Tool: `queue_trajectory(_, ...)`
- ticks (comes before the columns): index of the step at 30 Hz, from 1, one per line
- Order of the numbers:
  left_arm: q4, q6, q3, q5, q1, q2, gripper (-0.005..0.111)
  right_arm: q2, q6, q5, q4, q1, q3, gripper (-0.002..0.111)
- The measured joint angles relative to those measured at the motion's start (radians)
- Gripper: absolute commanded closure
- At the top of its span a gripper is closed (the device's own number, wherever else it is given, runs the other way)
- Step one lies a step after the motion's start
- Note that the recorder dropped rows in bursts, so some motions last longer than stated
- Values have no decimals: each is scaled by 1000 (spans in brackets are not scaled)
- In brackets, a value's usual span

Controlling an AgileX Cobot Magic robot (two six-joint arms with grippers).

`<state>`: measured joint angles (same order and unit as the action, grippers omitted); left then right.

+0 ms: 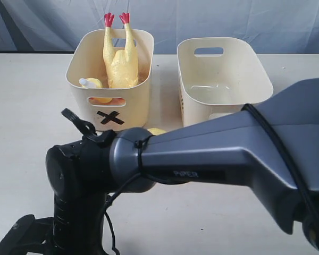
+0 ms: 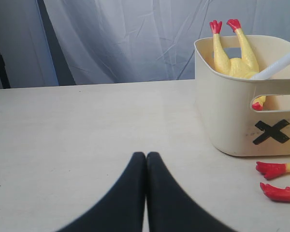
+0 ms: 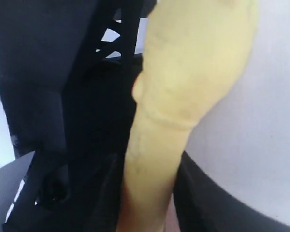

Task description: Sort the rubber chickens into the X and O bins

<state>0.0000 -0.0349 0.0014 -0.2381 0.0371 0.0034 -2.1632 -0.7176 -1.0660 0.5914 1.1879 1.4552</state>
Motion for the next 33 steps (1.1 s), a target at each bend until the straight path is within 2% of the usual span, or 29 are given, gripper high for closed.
queue_trajectory(12,0,0,0,0,0,0,107,85,24,27,-127,2,-4,80)
queue_trajectory(17,0,0,0,0,0,0,107,156,102,110,-220,2,-4,80)
queue_trajectory(26,0,0,0,0,0,0,107,308,346,236,-591,2,-4,80)
queue_trajectory(33,0,0,0,0,0,0,107,426,514,251,-879,2,-4,80)
